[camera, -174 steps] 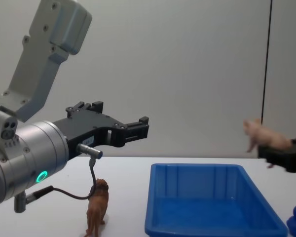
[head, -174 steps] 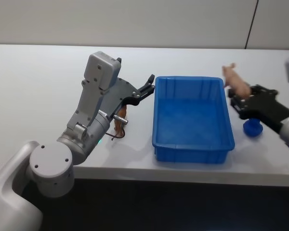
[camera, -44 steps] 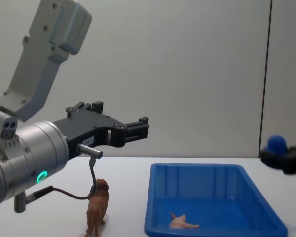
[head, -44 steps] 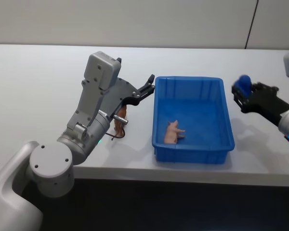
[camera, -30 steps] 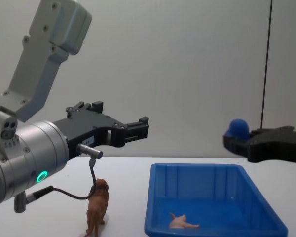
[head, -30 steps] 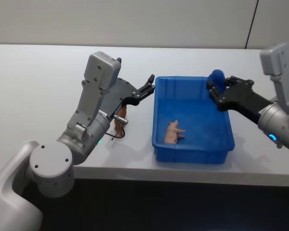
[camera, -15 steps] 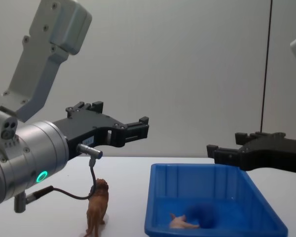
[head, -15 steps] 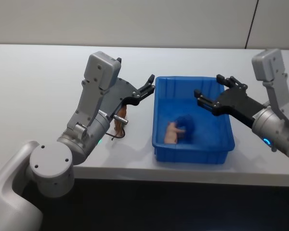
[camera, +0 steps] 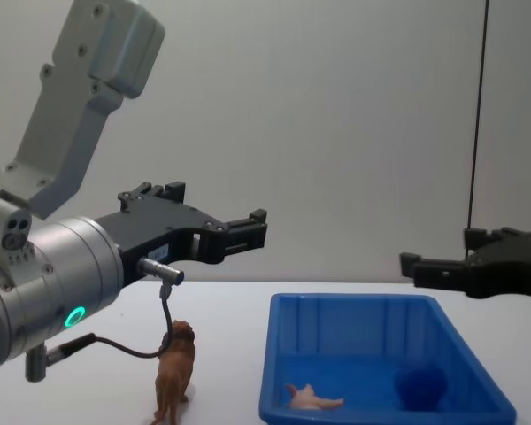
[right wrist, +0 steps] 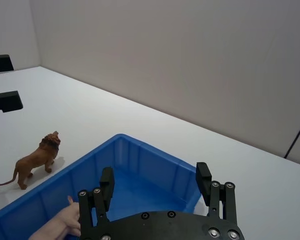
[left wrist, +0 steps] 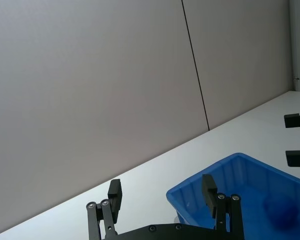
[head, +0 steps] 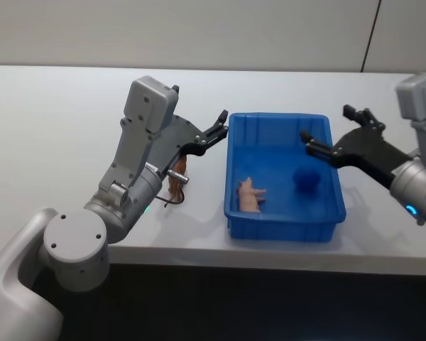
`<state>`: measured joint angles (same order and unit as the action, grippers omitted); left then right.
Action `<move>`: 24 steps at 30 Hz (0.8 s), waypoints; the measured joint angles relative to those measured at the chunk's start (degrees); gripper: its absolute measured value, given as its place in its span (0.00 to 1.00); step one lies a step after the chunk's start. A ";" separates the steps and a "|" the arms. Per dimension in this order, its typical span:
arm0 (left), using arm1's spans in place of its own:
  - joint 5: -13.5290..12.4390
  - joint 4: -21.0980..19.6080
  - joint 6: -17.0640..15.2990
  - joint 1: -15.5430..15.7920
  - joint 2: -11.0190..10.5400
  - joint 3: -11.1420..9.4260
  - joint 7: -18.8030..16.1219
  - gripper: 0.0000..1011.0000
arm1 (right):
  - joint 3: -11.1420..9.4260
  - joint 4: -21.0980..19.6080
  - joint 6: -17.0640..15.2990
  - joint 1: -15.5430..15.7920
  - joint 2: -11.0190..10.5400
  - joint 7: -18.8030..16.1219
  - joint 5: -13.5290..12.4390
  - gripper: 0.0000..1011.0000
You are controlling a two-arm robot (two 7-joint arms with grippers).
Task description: Pick up the two dolls from the table and place them into the box.
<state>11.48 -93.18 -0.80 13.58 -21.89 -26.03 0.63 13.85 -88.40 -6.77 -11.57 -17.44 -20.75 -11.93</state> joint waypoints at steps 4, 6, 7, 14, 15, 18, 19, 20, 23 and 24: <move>0.00 0.00 0.00 0.00 0.00 0.00 0.00 0.99 | -0.74 -0.48 0.05 0.75 -0.95 0.48 -0.96 0.99; 0.00 0.00 0.00 0.00 0.00 0.00 0.00 0.99 | -1.22 -0.67 0.05 1.26 -1.57 0.79 -1.50 0.99; 0.00 0.00 0.00 0.00 0.00 0.00 0.00 0.99 | -1.36 -0.71 0.06 1.42 -1.76 0.92 -1.64 0.99; 0.00 0.00 0.00 0.00 0.01 0.00 0.01 0.99 | -2.40 -1.02 0.23 2.66 -3.17 1.44 -2.76 0.99; 0.00 0.00 0.00 0.00 0.00 0.00 0.01 0.99 | -2.47 -1.04 0.25 2.76 -3.29 1.47 -2.86 0.99; -0.07 0.01 -0.22 -0.01 -0.01 0.02 0.10 0.99 | -2.76 -1.12 0.29 3.11 -3.69 1.62 -3.18 0.99; -0.11 0.01 -0.38 -0.03 -0.04 0.04 0.18 0.99 | -2.88 -1.14 0.30 3.22 -3.84 1.68 -3.30 0.99; -0.16 0.01 -0.69 -0.07 -0.13 0.08 0.35 0.99 | -2.93 -1.17 0.31 3.30 -3.91 1.71 -3.34 0.99; -0.21 -0.08 -1.31 -0.16 -0.39 0.19 0.70 0.99 | -3.12 -1.23 0.34 3.52 -4.17 1.80 -3.55 0.99; -0.23 -0.21 -1.70 -0.26 -0.61 0.31 0.95 0.99 | -3.16 -1.24 0.35 3.57 -4.21 1.82 -3.59 0.99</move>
<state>11.25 -93.39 -2.50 13.32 -22.51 -25.72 1.58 10.69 -89.64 -6.41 -8.00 -21.65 -18.93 -15.52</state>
